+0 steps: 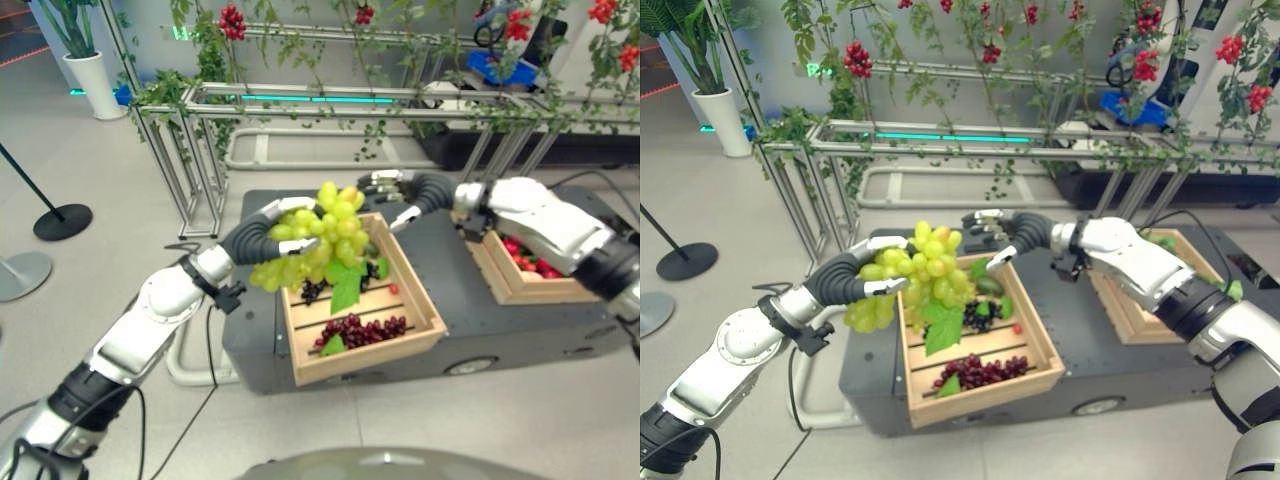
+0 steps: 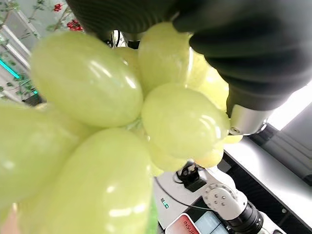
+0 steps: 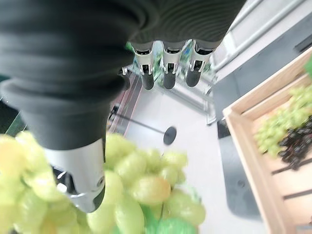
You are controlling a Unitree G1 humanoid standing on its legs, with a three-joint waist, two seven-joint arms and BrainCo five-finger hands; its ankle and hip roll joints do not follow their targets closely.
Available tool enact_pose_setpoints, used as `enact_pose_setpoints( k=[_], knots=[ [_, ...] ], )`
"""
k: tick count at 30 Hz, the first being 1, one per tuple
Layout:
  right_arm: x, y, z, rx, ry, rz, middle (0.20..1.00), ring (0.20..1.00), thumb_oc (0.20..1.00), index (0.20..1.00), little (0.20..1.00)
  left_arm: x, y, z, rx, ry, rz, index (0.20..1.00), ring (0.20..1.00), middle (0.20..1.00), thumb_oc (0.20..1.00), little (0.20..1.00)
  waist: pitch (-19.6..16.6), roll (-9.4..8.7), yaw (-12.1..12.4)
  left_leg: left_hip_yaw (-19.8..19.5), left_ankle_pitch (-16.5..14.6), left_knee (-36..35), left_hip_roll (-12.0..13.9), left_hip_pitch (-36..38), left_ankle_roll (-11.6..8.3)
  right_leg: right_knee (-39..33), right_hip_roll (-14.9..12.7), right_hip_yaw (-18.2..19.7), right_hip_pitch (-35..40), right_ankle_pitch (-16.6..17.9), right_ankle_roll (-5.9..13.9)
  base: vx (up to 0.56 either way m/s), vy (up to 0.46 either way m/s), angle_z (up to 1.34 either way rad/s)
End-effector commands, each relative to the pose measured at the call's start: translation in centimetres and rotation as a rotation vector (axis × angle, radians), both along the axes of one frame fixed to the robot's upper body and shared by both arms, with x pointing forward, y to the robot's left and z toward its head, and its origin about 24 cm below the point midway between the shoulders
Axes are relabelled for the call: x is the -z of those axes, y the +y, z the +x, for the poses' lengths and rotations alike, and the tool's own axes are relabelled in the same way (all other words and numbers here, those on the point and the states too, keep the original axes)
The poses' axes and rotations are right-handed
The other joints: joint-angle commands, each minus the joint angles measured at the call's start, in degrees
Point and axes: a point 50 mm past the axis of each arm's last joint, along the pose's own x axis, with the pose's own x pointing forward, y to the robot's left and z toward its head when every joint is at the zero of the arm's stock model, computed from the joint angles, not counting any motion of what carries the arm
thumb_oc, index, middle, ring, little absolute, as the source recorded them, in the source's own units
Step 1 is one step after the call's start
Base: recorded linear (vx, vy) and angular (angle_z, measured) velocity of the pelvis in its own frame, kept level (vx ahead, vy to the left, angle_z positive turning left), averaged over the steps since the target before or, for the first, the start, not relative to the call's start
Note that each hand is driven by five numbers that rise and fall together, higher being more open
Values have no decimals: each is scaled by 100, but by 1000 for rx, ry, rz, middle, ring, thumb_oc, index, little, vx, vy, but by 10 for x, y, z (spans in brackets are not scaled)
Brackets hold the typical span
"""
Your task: Pick up the fruits from the basket on one side to the basket on the other side
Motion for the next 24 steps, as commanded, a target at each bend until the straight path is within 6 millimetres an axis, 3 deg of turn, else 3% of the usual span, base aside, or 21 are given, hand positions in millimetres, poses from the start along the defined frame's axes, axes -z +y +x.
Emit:
enact_pose_setpoints(
  k=[1,10,22,23,24],
  knots=[
    [-13,19,-5,-115,5,-9,1000,1000,1000,1000,1000,-33,-16,-4,104,-165,-39,200,200,200,200,200,-358,-205,70,-15,-291,2,-294,156,163,157,-393,189,112,125,731,0,0,0],
    [-17,47,-28,-280,43,47,1000,1000,1000,1000,1000,-40,-17,3,78,-228,-9,200,200,200,200,200,-371,-255,101,-32,-289,2,-276,157,156,155,-381,153,128,113,719,0,0,0],
    [-15,55,-31,-312,51,42,1000,1000,1000,1000,1000,-41,-20,2,83,-246,6,200,200,200,200,200,-378,-243,99,-31,-294,2,-269,179,168,160,-365,161,142,109,712,0,0,0],
    [-14,55,-31,-317,53,42,959,959,959,959,959,-41,-20,2,84,-246,7,200,200,200,200,200,-379,-241,99,-28,-293,2,-269,180,168,158,-365,164,142,109,711,0,0,0],
    [-15,57,-32,-324,51,47,464,464,464,464,464,-41,-20,2,86,-246,8,200,200,200,200,200,-375,-236,99,-25,-292,2,-268,178,168,154,-366,169,139,115,712,0,0,0]
  ],
)
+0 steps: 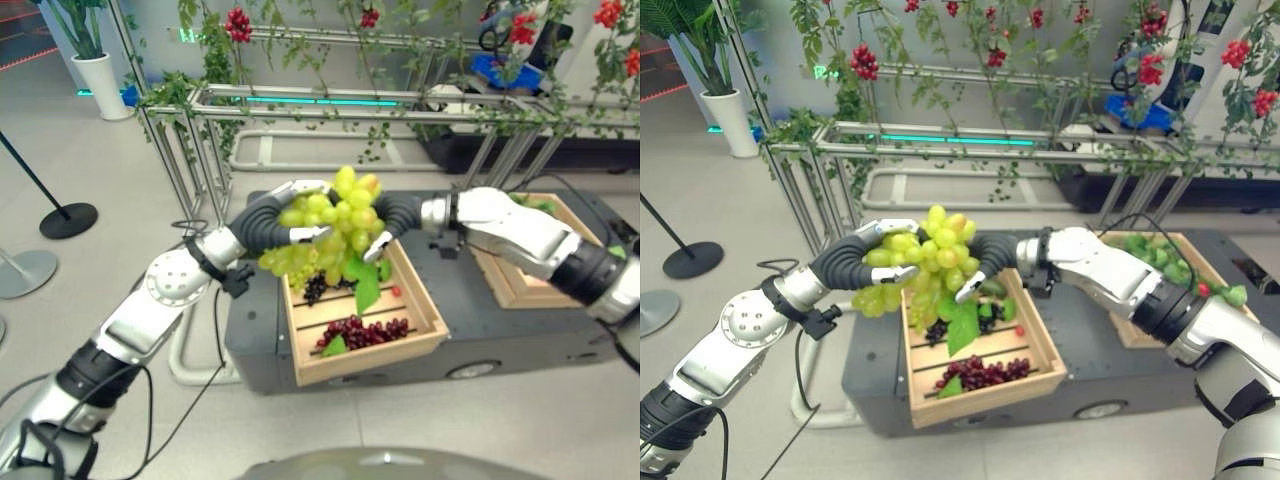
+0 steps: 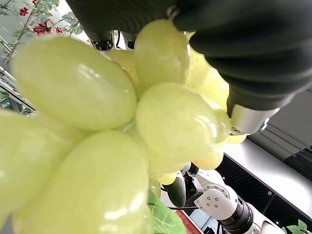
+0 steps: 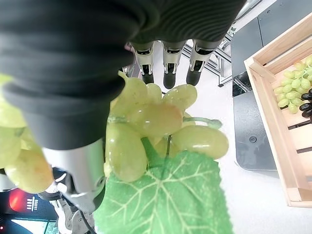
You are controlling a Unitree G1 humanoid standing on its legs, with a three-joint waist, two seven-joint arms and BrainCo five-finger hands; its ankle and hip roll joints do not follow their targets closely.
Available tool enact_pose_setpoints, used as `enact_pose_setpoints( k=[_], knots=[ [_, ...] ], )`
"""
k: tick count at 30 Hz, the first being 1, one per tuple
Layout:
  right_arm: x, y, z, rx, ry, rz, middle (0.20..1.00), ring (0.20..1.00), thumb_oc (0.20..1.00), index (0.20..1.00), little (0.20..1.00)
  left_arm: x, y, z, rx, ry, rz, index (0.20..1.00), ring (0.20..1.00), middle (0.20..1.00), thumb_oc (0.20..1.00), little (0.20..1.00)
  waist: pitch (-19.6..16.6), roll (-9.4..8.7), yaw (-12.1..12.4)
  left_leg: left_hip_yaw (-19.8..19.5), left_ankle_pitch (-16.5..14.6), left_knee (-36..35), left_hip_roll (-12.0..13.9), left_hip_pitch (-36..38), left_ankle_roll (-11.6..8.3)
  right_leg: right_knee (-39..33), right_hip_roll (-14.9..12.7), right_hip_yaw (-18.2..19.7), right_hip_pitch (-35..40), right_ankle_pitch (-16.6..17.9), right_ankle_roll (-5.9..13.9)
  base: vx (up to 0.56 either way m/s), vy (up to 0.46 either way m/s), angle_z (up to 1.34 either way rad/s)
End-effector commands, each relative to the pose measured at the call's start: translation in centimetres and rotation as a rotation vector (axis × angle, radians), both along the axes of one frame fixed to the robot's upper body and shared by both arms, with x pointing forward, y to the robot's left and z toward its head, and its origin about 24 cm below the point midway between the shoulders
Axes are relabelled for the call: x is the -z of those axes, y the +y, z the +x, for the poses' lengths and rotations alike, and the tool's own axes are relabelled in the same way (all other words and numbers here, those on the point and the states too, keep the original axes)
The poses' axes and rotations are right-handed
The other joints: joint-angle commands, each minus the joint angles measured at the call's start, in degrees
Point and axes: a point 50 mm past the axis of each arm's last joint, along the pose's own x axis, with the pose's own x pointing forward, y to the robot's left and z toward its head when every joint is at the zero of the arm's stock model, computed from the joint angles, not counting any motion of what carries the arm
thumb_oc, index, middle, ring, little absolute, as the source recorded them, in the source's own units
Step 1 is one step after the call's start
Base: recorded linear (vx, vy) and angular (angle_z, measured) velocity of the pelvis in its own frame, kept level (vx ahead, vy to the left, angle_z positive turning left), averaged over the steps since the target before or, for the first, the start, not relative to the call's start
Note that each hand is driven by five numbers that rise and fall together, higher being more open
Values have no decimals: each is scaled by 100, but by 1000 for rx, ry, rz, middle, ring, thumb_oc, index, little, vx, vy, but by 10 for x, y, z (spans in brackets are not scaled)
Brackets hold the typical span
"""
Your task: Pick up the fruits from the basket on one side to the basket on the other side
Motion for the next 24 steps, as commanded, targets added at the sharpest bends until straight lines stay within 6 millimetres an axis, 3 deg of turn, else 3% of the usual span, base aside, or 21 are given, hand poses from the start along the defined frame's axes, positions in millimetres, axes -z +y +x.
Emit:
enact_pose_setpoints(
  k=[1,2,24],
  knots=[
    [-19,30,-13,-159,-26,71,388,388,388,388,388,-27,-11,0,43,-159,-9,200,200,200,200,200,-373,-232,86,-19,-289,3,-268,113,171,154,-365,176,71,116,711,0,0,0],
    [-19,32,-14,-164,-25,76,200,200,200,200,200,-27,-11,0,45,-157,-8,200,200,200,200,200,-372,-232,88,-20,-288,3,-269,112,172,151,-364,178,72,120,711,0,0,0],
    [-14,22,-11,-121,-21,89,200,200,200,200,200,-19,-9,-1,36,-124,4,200,200,200,200,200,-366,-248,102,-24,-310,3,-258,130,187,159,-371,187,83,106,714,0,0,0]
  ],
)
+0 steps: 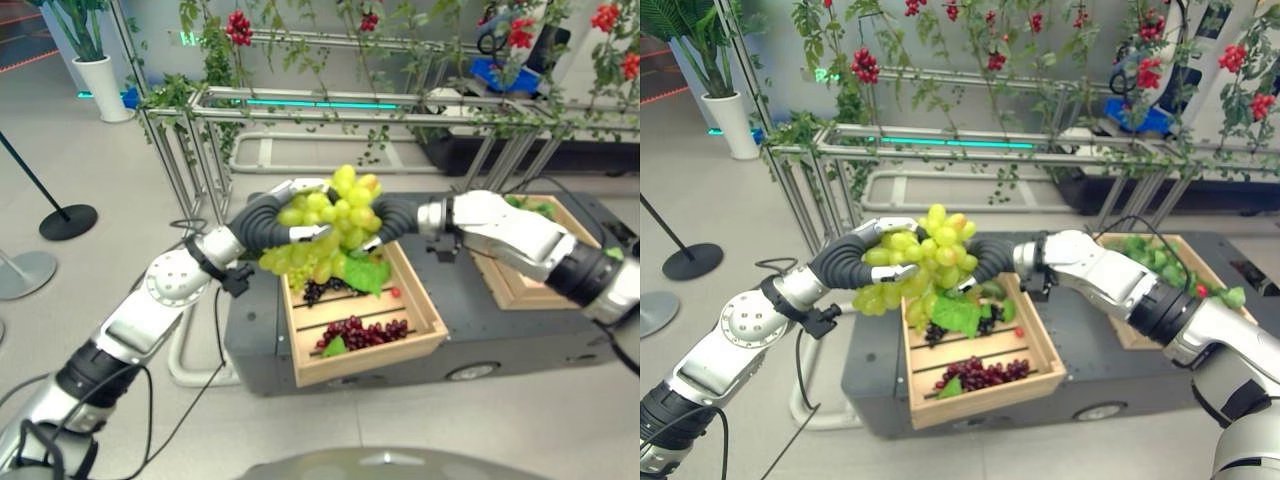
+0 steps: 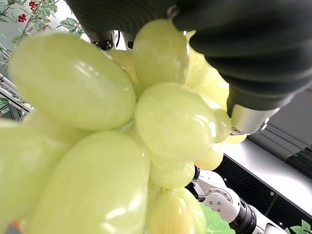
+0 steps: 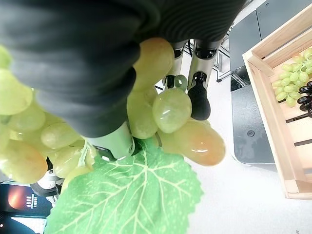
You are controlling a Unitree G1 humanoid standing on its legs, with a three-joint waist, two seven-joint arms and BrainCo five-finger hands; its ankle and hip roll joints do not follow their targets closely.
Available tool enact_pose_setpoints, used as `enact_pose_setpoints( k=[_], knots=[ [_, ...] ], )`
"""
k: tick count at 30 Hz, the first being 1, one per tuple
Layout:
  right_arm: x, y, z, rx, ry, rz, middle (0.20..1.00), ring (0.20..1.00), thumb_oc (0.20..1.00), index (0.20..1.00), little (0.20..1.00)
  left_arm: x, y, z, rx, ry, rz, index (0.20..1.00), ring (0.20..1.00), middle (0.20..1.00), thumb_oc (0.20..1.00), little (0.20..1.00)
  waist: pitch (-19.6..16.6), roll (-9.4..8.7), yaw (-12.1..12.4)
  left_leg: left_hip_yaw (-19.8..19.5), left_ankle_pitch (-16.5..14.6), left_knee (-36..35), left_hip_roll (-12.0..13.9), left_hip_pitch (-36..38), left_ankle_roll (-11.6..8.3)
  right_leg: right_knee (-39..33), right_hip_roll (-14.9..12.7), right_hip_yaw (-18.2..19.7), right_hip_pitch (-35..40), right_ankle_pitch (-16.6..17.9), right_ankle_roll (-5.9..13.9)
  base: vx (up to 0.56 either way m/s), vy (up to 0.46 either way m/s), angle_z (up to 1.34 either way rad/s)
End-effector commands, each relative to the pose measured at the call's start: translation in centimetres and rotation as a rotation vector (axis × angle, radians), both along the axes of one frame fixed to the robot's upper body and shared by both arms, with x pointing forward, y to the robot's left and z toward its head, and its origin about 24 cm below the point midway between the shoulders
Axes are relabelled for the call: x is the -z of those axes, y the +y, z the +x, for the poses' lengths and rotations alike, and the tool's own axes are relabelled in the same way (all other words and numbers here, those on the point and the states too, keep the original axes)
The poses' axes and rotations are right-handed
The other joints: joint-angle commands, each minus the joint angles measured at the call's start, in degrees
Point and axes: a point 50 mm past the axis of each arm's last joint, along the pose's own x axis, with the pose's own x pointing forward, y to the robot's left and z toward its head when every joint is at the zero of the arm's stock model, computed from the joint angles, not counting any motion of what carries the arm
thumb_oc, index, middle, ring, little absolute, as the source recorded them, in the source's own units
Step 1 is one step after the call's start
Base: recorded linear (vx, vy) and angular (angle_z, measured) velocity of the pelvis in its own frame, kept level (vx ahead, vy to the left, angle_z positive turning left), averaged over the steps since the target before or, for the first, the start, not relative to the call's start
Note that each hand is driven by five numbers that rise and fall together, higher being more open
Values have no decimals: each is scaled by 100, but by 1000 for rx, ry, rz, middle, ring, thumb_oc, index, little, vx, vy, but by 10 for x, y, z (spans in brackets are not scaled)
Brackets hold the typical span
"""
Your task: Pick up the fruits from the basket on one side to the basket on the other side
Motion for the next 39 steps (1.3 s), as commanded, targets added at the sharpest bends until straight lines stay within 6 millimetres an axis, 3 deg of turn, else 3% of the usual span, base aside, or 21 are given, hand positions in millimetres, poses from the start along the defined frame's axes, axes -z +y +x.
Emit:
enact_pose_setpoints(
  k=[1,5,6,7,16,25,30,32,34,35,39],
  knots=[
    [-18,19,-9,-105,-41,100,200,200,200,200,200,-18,-9,-1,49,-107,6,200,200,200,200,200,-355,-236,102,-27,-313,2,-260,127,189,158,-371,188,80,104,715,0,0,0],
    [-17,17,-9,-97,-38,101,200,200,200,200,200,-18,-9,-1,45,-107,5,200,200,200,200,200,-353,-228,97,-27,-317,2,-258,135,188,163,-374,186,85,100,717,0,0,0],
    [-17,16,-9,-95,-39,101,200,200,200,200,200,-17,-9,-1,43,-105,-1,517,517,517,517,517,-356,-227,89,-26,-323,2,-257,143,192,163,-379,195,88,96,715,0,0,0],
    [-17,16,-9,-93,-39,99,200,200,200,200,200,-17,-9,-1,39,-102,-7,1000,1000,1000,1000,1000,-359,-225,86,-25,-325,2,-257,147,194,163,-380,197,93,96,714,0,0,0],
    [-17,6,-7,-56,-47,105,200,200,200,200,200,-15,-7,-3,38,-97,-8,1000,1000,1000,1000,1000,-359,-222,72,-19,-332,2,-263,158,201,162,-380,199,100,95,717,0,0,0],
    [-15,-20,-4,29,-59,101,200,200,200,200,200,-13,-1,-3,17,-84,-5,1000,1000,1000,1000,1000,-380,-213,36,-19,-340,2,-273,171,200,162,-388,190,107,93,728,0,0,0],
    [-13,-41,-4,103,-62,93,200,200,200,200,200,-11,5,-5,1,-75,2,1000,1000,1000,1000,1000,-399,-203,9,-22,-345,2,-272,179,196,164,-394,190,118,96,740,0,0,0],
    [-12,-59,-3,167,-66,94,200,200,200,200,200,-10,8,-5,-10,-72,4,1000,1000,1000,1000,1000,-400,-196,-14,-31,-349,2,-275,181,199,165,-390,184,120,90,742,0,0,0],
    [-12,-59,-4,168,-66,95,200,200,200,200,200,-10,8,-5,-8,-71,5,1000,1000,1000,1000,1000,-403,-203,-7,-32,-349,2,-275,181,198,165,-390,183,121,90,742,0,0,0],
    [-11,-78,-6,233,-73,104,200,200,200,200,200,-9,12,-6,-26,-65,-1,1000,1000,1000,1000,1000,-405,-188,-49,-33,-350,2,-272,185,198,173,-389,178,119,86,744,0,0,0],
    [-13,-99,-10,304,-94,115,200,200,200,200,200,-7,17,-7,-44,-59,-6,1000,1000,1000,1000,1000,-407,-189,-69,-36,-354,2,-274,183,198,180,-389,175,115,81,749,0,0,0]
  ],
)
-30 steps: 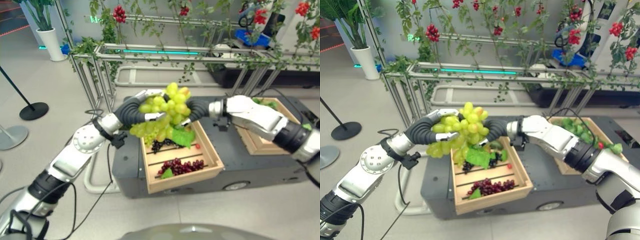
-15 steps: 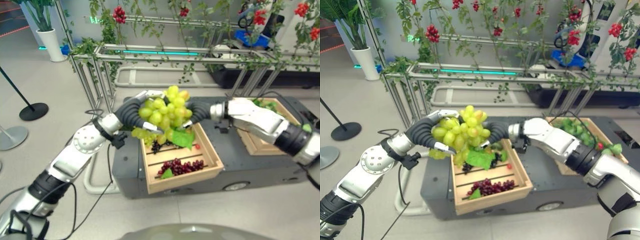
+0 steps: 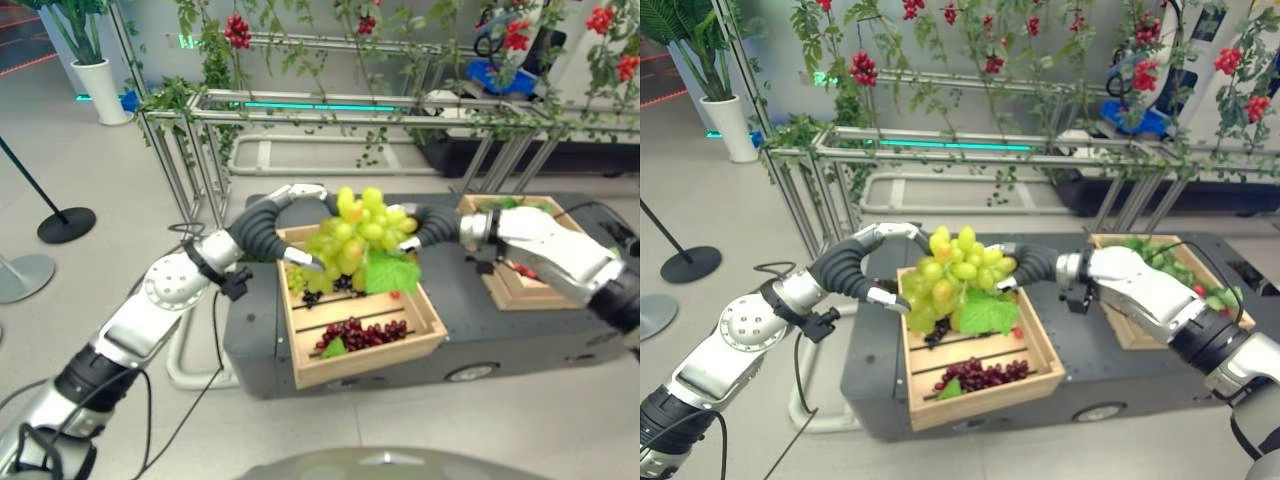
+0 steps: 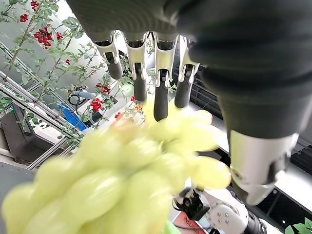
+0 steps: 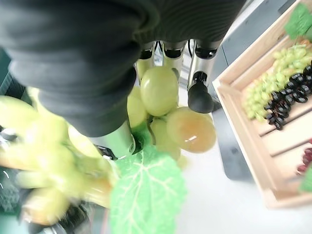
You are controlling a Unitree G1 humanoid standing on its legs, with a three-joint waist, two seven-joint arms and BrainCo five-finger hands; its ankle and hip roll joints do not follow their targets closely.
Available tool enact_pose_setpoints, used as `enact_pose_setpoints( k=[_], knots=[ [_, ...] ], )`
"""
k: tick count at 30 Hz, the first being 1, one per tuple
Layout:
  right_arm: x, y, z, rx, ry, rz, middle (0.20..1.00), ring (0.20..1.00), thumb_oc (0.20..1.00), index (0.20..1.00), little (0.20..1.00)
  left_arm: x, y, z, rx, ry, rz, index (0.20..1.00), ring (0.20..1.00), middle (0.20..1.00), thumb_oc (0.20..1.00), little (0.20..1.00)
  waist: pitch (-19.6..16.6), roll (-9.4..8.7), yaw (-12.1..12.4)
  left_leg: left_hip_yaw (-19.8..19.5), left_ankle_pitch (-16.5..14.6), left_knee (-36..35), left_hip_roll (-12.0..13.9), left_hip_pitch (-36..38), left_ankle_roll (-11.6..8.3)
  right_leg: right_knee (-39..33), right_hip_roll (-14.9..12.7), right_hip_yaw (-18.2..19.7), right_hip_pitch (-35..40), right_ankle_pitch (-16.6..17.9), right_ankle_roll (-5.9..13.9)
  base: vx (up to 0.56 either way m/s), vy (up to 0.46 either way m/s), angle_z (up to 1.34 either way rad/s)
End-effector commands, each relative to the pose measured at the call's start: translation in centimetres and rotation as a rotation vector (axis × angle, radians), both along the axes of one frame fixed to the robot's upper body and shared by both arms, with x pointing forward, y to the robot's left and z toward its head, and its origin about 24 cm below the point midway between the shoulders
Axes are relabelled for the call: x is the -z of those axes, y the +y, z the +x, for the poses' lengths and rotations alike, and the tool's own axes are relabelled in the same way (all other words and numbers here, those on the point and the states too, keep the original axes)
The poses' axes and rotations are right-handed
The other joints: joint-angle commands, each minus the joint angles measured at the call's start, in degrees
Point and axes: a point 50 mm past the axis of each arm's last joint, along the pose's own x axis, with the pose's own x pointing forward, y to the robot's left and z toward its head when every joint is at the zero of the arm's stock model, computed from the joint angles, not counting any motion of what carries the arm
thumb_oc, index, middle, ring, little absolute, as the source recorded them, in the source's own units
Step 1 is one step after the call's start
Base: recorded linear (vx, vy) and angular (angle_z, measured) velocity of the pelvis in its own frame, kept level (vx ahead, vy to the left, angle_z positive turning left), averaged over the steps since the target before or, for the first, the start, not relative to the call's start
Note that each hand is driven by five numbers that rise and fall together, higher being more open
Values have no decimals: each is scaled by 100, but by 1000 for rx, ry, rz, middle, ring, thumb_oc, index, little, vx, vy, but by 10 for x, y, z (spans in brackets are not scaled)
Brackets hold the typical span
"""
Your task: Pick up the fruits from the basket on one side to the basket on the other side
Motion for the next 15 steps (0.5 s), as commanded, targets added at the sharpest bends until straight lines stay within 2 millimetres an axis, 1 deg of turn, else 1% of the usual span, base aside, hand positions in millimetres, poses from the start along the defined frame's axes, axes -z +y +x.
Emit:
enact_pose_setpoints(
  k=[1,5,6,11,15],
  knots=[
    [-33,-21,2,59,-149,60,200,200,200,200,200,-12,8,-4,-11,-71,-13,1000,1000,1000,1000,1000,-386,-178,-48,-32,-346,4,-265,154,184,179,-381,156,93,79,753,0,0,0],
    [-32,-49,-5,168,-166,78,200,200,200,200,200,-8,16,-5,-36,-43,-15,1000,1000,1000,1000,1000,-391,-174,-90,-37,-356,4,-268,159,189,185,-387,169,90,76,759,0,0,0],
    [-32,-49,-5,169,-165,78,200,200,200,200,200,-8,16,-5,-35,-43,-14,1000,1000,1000,1000,1000,-392,-179,-84,-37,-357,4,-268,159,189,185,-386,169,90,76,759,0,0,0],
    [-26,-64,-9,235,-163,92,200,200,200,200,200,-4,21,-7,-53,-21,-27,1000,1000,1000,1000,1000,-394,-160,-118,-20,-374,4,-271,175,195,188,-385,191,79,73,762,9,2,-4],
    [-24,-69,-11,256,-158,99,200,200,200,200,200,-4,21,-7,-55,-18,-30,1000,1000,1000,1000,1000,-392,-155,-131,-12,-379,4,-268,183,199,190,-388,199,89,68,763,13,1,-6]
  ],
)
